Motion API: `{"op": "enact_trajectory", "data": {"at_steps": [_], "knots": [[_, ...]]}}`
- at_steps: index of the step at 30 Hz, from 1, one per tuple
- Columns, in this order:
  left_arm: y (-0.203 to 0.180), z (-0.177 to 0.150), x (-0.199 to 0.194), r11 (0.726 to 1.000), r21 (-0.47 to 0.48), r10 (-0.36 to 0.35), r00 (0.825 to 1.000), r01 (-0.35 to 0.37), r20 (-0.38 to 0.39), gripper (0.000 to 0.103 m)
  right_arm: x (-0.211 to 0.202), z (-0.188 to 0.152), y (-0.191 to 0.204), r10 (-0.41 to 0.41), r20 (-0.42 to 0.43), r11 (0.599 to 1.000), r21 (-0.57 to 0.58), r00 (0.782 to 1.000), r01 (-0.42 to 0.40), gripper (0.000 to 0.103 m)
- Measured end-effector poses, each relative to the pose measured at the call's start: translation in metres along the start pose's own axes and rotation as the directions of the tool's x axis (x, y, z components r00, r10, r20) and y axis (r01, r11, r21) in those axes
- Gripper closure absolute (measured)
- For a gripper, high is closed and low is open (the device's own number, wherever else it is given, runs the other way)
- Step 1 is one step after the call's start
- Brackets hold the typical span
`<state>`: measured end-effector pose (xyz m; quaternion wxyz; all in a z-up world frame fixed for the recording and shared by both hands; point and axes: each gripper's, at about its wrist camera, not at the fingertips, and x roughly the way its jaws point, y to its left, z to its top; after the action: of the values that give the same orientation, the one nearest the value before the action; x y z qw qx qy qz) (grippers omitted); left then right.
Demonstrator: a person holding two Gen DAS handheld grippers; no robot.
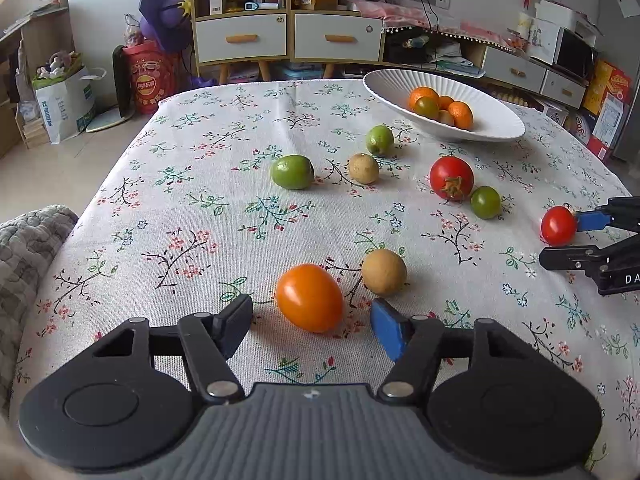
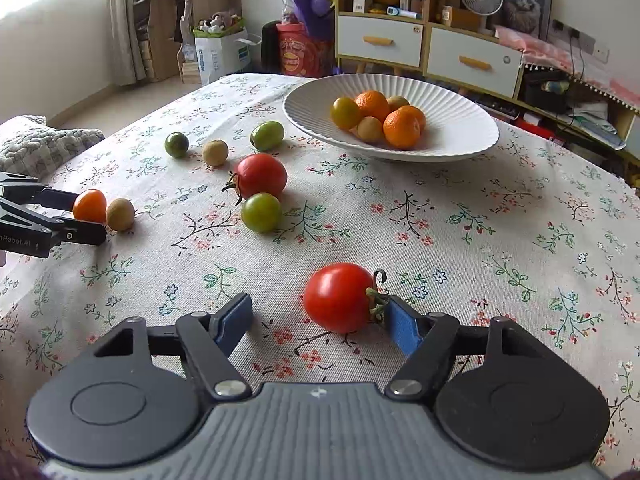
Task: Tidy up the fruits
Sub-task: 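Close the left gripper on a large orange tomato while the right gripper grasps a red tomato, then carry the orange and red tomatoes in both grippers over the white bowl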
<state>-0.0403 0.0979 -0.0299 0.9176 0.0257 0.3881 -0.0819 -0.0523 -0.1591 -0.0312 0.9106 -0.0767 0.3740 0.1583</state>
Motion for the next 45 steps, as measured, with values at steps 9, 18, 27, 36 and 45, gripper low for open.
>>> {"op": "enact_trajectory", "data": {"at_steps": [9, 18, 27, 36, 45], "knots": [[0.003, 0.003, 0.000, 1.000, -0.014, -0.001, 1.000, 0.001, 0.011, 0.061, 0.002, 0.006, -0.002, -0.048, 0.018, 0.999, -0.001, 0.999, 0.048, 0.060], [0.003, 0.005, 0.001, 1.000, -0.009, -0.008, 1.000, 0.008, 0.014, 0.072, 0.002, 0.011, -0.002, -0.052, 0.021, 0.999, -0.001, 0.998, 0.052, 0.064], [0.006, 0.015, -0.001, 1.000, -0.030, -0.001, 1.000, 0.002, 0.029, 0.072, -0.003, 0.019, -0.001, -0.040, 0.044, 0.999, 0.005, 0.998, 0.040, 0.064], [0.001, 0.035, -0.006, 0.999, -0.040, -0.019, 0.998, 0.021, 0.063, 0.072, -0.008, 0.037, -0.005, -0.046, 0.076, 0.999, 0.029, 0.996, 0.044, 0.064], [-0.025, 0.061, -0.003, 0.998, -0.004, -0.061, 0.993, 0.062, 0.100, 0.072, -0.011, 0.069, -0.013, -0.056, 0.130, 0.997, 0.066, 0.990, 0.048, 0.064]]}}
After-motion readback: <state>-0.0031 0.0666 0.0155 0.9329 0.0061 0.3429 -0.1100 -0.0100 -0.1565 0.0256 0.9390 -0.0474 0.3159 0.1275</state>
